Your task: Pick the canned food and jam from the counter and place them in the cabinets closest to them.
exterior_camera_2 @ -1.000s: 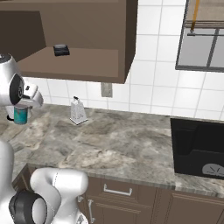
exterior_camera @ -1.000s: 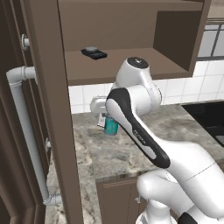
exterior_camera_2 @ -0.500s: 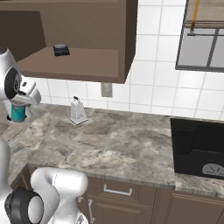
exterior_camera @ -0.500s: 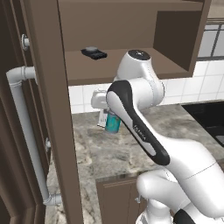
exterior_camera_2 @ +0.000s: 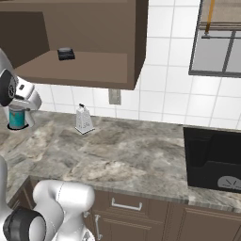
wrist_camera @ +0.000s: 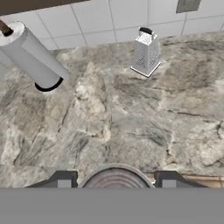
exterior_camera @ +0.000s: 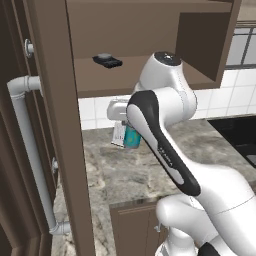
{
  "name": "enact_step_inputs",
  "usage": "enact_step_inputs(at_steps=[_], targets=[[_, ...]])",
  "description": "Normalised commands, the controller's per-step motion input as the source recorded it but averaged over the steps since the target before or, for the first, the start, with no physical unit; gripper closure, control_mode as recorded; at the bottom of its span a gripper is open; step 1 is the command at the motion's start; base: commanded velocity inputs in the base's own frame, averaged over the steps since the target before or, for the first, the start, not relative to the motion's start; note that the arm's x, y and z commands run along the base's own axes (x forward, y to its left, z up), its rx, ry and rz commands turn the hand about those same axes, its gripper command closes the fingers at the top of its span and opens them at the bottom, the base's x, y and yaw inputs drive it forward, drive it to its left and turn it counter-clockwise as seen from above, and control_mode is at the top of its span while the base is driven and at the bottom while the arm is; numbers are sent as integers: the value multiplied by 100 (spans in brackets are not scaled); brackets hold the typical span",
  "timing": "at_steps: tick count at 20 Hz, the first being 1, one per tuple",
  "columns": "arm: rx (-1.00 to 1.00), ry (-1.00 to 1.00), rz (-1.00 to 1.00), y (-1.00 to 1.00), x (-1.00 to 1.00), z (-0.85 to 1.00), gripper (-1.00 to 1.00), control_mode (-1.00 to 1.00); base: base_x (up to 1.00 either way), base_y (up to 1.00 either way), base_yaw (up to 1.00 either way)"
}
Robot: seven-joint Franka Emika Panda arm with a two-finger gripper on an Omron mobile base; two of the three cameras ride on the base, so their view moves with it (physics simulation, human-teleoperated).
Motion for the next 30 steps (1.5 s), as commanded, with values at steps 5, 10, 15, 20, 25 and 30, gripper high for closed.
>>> enact_step_inputs(at_steps=[5, 10, 15, 20, 25, 30], targets=[[-1, -5, 0, -10, -27, 37, 100, -100, 0, 0, 0], [-1, -1, 0, -9, -17, 34, 100, -100, 0, 0, 0], [-1, 0, -3, -8, -5, 36, 100, -100, 0, 0, 0], [-1, -1, -3, -9, -3, 28, 100, -100, 0, 0, 0], [-3, -6, 0, -21, -2, 21, 100, -100, 0, 0, 0], [-2, -6, 0, -27, 0, 13, 100, -100, 0, 0, 0]])
